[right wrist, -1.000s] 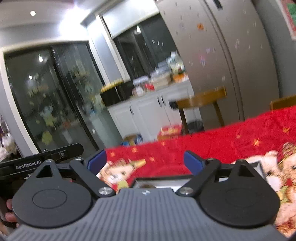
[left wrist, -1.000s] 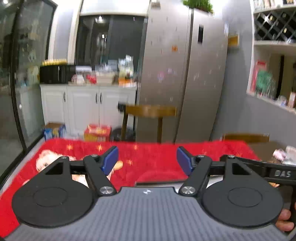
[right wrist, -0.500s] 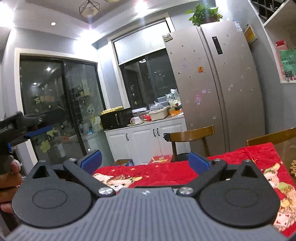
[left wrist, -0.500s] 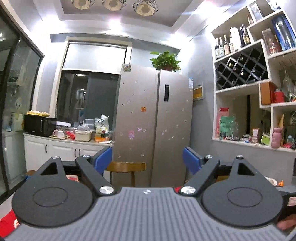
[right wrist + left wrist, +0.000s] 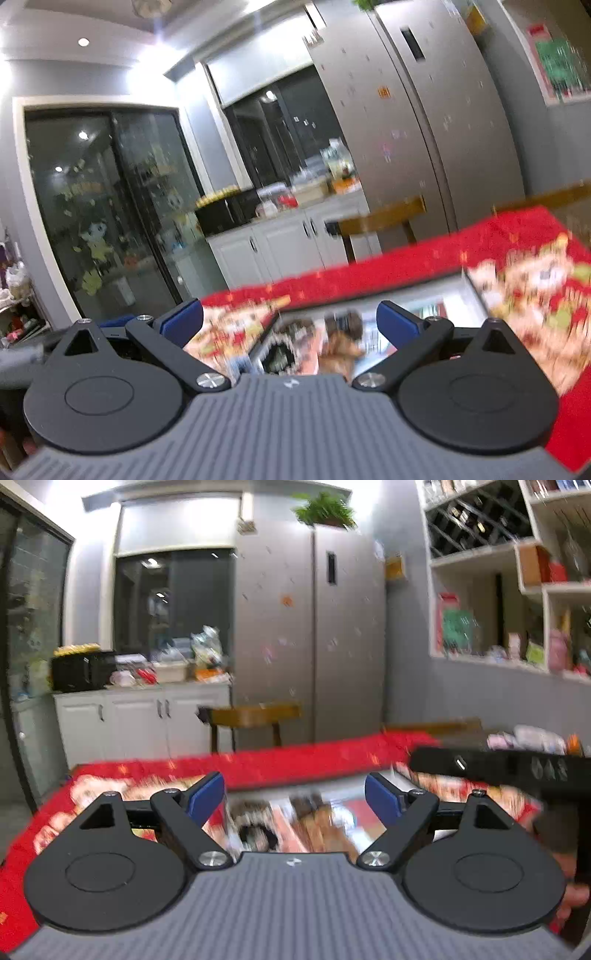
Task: Organize objects
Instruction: 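Raise both open tools away from the box toward the remaining items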
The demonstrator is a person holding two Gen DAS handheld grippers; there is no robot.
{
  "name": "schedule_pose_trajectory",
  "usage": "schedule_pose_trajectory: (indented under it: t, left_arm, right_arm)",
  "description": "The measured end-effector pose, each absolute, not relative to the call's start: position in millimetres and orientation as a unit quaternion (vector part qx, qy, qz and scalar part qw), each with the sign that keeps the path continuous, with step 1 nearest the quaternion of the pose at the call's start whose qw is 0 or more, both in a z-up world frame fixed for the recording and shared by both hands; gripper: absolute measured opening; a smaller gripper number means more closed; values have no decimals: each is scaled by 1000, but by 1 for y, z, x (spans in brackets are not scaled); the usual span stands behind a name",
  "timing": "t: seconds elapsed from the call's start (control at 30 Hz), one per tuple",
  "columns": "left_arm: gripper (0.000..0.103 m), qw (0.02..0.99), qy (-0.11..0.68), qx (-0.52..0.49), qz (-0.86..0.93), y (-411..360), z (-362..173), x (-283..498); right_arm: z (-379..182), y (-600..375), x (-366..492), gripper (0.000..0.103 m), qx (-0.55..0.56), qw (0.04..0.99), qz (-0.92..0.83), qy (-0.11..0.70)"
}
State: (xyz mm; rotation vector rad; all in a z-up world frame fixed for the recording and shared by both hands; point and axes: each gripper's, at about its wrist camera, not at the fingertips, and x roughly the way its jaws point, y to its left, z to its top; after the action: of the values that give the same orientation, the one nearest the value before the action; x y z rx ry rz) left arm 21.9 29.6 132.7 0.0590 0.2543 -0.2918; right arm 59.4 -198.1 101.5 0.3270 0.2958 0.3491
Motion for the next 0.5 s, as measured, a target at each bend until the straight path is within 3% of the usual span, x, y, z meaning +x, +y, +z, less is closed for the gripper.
schedule_pose_trajectory:
  t: [0.2, 0.5]
  left_arm:
    - [87, 968, 184, 86, -148, 25, 62, 37]
    - [87, 949, 269, 82, -146, 19, 30, 63]
  right_arm:
    - [57, -188, 77, 103, 153, 949, 184, 205]
    - [27, -170, 90, 103, 149, 928, 190, 283]
